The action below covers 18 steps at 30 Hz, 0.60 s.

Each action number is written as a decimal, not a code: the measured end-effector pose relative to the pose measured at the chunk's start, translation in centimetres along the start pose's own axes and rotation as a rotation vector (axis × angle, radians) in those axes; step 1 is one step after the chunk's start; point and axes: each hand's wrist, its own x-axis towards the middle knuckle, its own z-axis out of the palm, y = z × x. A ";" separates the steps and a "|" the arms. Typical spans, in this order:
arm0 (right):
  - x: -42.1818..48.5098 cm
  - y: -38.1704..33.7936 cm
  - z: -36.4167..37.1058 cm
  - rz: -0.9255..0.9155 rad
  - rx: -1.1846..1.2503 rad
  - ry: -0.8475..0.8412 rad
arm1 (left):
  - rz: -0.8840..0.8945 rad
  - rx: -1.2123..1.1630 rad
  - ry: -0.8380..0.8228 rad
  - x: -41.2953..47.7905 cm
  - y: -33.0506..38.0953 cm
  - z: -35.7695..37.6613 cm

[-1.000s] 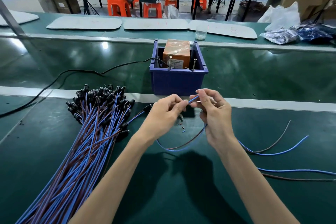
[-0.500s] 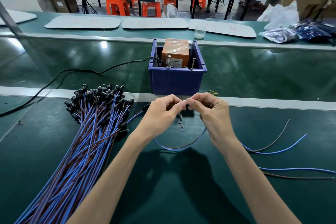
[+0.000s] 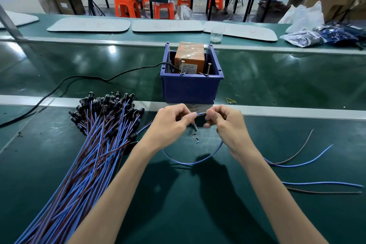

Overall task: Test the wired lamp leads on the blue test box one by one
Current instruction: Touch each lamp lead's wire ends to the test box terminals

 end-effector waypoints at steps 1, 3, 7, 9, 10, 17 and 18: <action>0.2 0.1 -0.2 0.015 -0.001 0.043 | -0.007 -0.013 0.031 0.1 -0.1 -0.2; 0.3 0.3 -0.4 0.038 -0.003 0.094 | -0.020 -0.070 0.078 0.1 -0.1 -0.4; 0.3 0.6 0.0 0.124 -0.046 0.096 | -0.048 -0.266 0.140 0.1 0.2 0.0; -0.1 0.2 0.4 0.142 0.022 0.010 | -0.053 -0.395 0.159 0.1 0.5 0.2; -0.3 -0.1 0.6 0.134 0.100 -0.032 | -0.043 -0.453 0.164 0.1 0.7 0.4; -1.8 -0.3 3.6 0.218 0.921 -0.168 | -0.016 -0.665 0.285 -0.4 2.0 2.4; -1.7 -0.3 3.7 0.235 0.959 -0.139 | -0.045 -0.700 0.315 -0.4 1.9 2.3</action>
